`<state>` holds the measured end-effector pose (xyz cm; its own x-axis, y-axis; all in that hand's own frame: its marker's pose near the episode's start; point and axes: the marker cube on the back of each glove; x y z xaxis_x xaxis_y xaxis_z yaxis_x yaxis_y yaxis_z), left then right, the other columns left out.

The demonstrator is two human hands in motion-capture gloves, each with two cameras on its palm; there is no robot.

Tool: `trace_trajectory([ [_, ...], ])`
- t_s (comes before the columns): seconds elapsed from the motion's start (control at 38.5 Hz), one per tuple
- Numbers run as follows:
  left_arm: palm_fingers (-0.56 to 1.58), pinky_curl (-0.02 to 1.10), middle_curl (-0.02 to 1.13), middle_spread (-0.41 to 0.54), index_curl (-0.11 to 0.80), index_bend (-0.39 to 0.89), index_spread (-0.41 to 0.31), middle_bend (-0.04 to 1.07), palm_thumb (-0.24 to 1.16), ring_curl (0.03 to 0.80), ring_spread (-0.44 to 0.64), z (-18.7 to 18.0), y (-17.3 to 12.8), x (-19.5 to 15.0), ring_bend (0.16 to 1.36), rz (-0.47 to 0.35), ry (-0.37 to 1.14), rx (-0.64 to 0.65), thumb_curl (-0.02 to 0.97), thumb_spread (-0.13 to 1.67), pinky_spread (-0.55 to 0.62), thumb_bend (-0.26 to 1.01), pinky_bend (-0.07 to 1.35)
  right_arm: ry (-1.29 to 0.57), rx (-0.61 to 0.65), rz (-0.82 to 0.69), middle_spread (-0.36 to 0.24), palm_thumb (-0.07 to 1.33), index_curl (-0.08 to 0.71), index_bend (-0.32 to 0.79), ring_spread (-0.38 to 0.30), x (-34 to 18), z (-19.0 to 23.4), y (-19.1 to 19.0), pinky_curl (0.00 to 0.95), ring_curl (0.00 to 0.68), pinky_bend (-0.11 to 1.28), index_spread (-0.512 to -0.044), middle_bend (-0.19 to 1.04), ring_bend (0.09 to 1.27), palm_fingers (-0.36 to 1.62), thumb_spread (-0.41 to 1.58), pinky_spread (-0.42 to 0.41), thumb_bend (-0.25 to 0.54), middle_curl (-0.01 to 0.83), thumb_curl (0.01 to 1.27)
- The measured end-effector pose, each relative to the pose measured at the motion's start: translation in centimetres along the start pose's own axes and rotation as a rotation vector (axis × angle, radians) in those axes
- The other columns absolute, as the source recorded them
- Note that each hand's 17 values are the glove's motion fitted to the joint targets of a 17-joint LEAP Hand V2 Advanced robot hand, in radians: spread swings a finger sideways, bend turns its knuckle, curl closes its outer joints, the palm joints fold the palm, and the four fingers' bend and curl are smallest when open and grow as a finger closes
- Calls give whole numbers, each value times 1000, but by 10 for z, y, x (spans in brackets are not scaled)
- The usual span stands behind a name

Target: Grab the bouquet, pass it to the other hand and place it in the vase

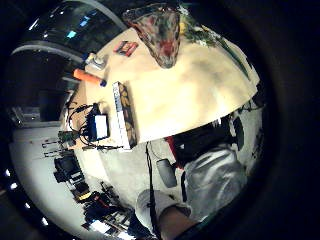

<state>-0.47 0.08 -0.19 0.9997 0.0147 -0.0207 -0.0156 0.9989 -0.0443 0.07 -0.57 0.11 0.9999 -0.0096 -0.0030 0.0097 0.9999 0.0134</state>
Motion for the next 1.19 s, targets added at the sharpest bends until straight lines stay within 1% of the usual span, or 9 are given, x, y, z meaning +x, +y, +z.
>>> trace_trajectory([
  [0.1,143,136,56,199,1,26,-17,168,204,146,232,-5,5,-8,576,11,48,-91,66,624,242,112,450,4,18,-8,30,163,-1,7,60,-1,-3,2,172,125,554,-245,202,449,201,619,126,88,73,48],
  [0.23,87,190,101,258,16,63,-22,193,225,195,302,-22,18,-16,656,-25,37,-97,100,841,309,102,503,-22,44,-36,39,173,8,45,78,-2,-4,12,227,173,607,-307,231,504,151,842,159,75,123,76],
  [0.42,47,230,152,299,44,91,-24,215,237,224,349,-28,22,-14,709,-26,7,-52,136,1001,352,73,537,-41,44,-45,43,180,22,74,90,6,2,10,268,206,645,-345,253,548,112,1010,178,48,174,111],
  [0.62,19,260,197,318,76,105,-26,227,253,241,371,-2,-1,-8,741,-37,-30,8,173,1083,371,39,555,-74,23,-72,52,191,45,86,106,2,4,8,296,225,672,-361,270,559,68,1099,195,17,217,144],
  [0.73,10,272,215,323,92,112,-26,229,263,247,376,17,-17,-5,751,-55,-72,34,190,1110,376,24,560,-90,-7,-61,60,209,48,81,122,1,6,7,310,230,698,-360,279,554,36,1119,214,6,233,162],
  [0.91,-10,289,239,328,110,105,-26,225,275,256,379,32,-24,4,770,-13,-30,35,212,1136,380,-4,572,-119,-47,37,75,233,64,84,134,27,18,-6,329,250,762,-254,295,614,197,1116,242,-11,263,192],
  [1.01,-17,296,252,330,118,107,-26,224,279,259,381,35,-25,8,774,6,-38,24,222,1144,381,-12,575,-183,-74,80,79,253,69,76,133,44,28,-17,340,263,784,-220,295,631,220,1110,250,-11,277,207],
  [1.09,-21,301,260,331,124,107,-26,224,279,260,383,34,-25,11,773,26,-39,29,229,1150,382,-15,577,-247,-108,121,81,337,75,77,132,57,40,-27,348,271,806,-198,288,637,231,1117,252,21,286,235],
  [1.19,-24,307,270,332,131,107,-26,222,278,261,384,37,-24,12,775,48,-21,49,236,1156,382,-17,578,-214,-142,200,88,406,81,72,132,68,64,-41,359,280,827,-179,277,643,222,1115,254,32,295,260],
])
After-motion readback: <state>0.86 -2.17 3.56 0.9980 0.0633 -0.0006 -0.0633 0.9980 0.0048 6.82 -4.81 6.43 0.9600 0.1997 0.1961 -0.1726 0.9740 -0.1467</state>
